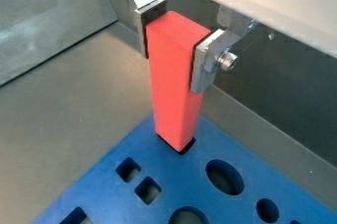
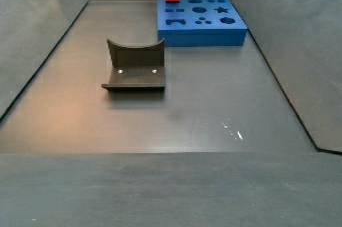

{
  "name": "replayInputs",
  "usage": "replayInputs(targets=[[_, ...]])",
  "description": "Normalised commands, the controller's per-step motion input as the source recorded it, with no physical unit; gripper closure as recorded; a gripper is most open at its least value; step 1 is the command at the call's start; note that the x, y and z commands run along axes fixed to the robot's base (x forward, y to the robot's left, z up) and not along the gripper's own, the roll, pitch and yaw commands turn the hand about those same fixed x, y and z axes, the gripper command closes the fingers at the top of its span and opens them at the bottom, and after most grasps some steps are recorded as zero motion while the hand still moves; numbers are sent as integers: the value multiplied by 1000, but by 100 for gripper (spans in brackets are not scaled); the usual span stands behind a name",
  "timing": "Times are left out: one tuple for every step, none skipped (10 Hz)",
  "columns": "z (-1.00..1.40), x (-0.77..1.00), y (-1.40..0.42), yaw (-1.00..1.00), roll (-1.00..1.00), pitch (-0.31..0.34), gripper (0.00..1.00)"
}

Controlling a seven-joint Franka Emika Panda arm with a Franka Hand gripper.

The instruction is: Insert the rectangle object.

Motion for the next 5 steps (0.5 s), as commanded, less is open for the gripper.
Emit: replayInputs(targets=[[-269, 0, -54, 100, 0, 16, 100], [-263, 0, -40, 111, 0, 0, 100], [-280, 0, -34, 97, 0, 0, 100], [-323, 149, -31, 0, 0, 3, 100], [-380, 111, -31, 0, 0, 0, 100]])
